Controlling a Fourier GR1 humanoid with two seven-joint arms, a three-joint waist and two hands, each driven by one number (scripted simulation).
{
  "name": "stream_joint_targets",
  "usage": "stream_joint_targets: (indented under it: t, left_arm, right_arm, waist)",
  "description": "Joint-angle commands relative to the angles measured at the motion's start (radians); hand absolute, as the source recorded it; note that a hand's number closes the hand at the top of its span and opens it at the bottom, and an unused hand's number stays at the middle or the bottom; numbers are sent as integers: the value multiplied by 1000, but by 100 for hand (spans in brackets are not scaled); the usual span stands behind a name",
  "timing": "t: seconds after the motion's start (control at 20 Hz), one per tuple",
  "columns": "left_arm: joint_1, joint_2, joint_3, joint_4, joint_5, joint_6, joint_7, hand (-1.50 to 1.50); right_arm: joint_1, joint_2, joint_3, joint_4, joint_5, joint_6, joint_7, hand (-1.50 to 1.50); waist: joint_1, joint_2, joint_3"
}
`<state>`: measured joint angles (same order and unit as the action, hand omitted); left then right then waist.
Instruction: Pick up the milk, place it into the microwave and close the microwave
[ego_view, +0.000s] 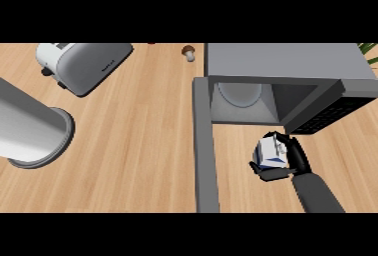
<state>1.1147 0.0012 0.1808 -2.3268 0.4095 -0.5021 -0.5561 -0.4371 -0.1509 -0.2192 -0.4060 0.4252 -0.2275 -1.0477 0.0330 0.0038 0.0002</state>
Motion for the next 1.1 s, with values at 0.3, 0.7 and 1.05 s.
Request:
stream_joint_targets:
  t: [0.3, 0.7, 1.05]
  left_arm:
    - [-15, 16, 47, -1, 62, -21, 44, -150]
    - [-75, 4, 104, 35, 64, 9, 78, -150]
    - [-107, 24, 173, 145, 96, -72, 43, -150]
  right_arm:
    - [-102, 42, 23, 32, -20, 136, -101, 150]
    - [-100, 81, 92, -248, -11, 68, 127, 150]
    - [-148, 58, 104, -430, -20, 100, 419, 150]
  waist:
    - [-11, 0, 2]
    - [-36, -9, -1]
    - [-34, -10, -1]
